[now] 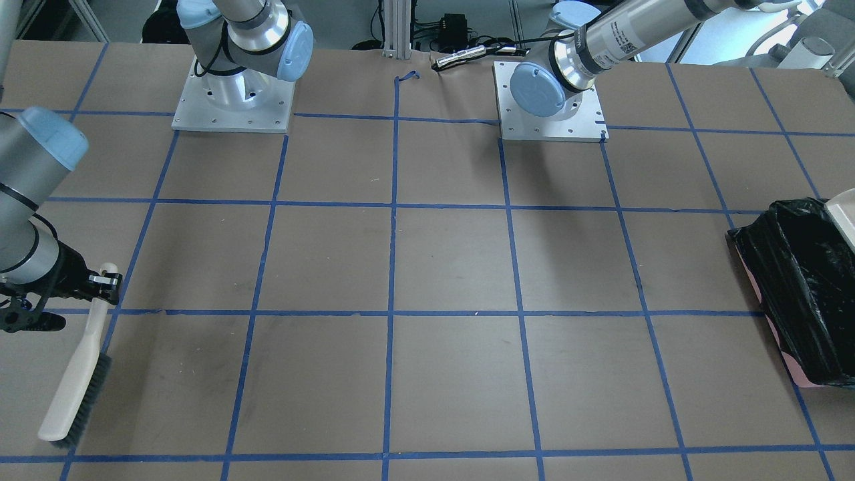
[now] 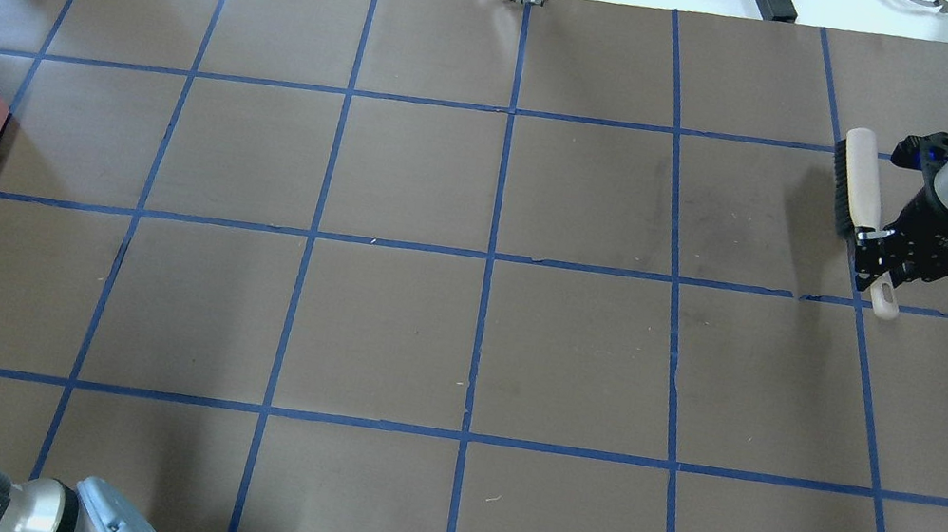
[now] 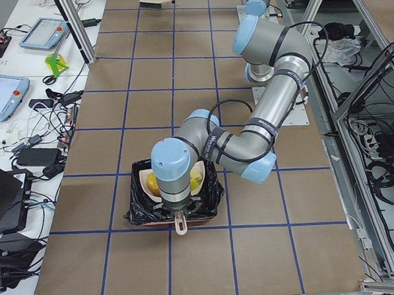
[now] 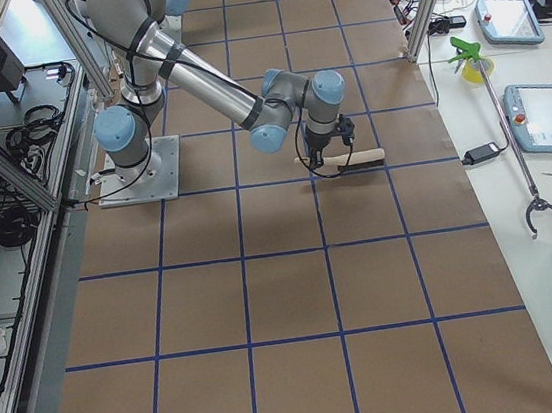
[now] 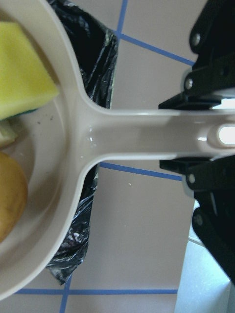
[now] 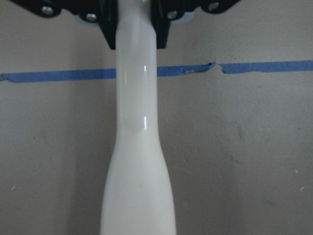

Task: Sweep and dump trash into bin
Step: 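Tip the dustpan over the black bin with the left gripper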

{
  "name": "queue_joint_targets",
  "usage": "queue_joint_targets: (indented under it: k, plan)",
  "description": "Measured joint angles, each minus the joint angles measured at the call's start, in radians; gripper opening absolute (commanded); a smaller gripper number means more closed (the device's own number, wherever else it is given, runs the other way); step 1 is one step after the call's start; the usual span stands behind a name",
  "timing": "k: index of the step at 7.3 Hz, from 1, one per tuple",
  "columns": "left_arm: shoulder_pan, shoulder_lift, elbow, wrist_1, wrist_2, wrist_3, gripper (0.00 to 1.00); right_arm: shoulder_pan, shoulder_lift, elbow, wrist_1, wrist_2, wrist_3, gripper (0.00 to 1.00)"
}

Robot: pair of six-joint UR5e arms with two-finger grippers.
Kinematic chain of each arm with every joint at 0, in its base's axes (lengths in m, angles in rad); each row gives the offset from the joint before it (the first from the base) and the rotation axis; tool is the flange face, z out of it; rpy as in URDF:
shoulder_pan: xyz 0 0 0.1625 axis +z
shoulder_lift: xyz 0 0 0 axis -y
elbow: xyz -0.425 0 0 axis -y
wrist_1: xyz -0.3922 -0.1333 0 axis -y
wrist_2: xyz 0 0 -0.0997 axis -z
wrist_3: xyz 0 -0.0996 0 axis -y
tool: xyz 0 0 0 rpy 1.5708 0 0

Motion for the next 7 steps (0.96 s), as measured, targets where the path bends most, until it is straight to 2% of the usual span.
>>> queue_joint_targets:
  k: [2, 4, 5, 6, 7]
  plan:
    - [-0.055, 0.006, 0.005, 0.049, 0.166, 0.059, 0.0, 0.012, -0.002, 0.002, 0.009, 0.006, 0.007, 0.0]
    - [-0.16, 0.022, -0.006, 0.141, 0.344, 0.044, 0.0, 0.02, 0.001, 0.003, 0.018, 0.001, -0.002, 0.0]
    - [-0.184, 0.027, -0.016, 0.16, 0.379, 0.04, 0.0, 0.02, 0.004, 0.003, 0.019, -0.001, -0.003, 0.07]
    - [-0.194, 0.032, -0.032, 0.172, 0.397, 0.04, 0.0, 0.02, 0.006, 0.003, 0.019, -0.002, -0.001, 0.57]
    - [-0.199, 0.039, -0.05, 0.187, 0.411, 0.04, 0.0, 0.02, 0.008, 0.003, 0.017, -0.002, 0.0, 0.59]
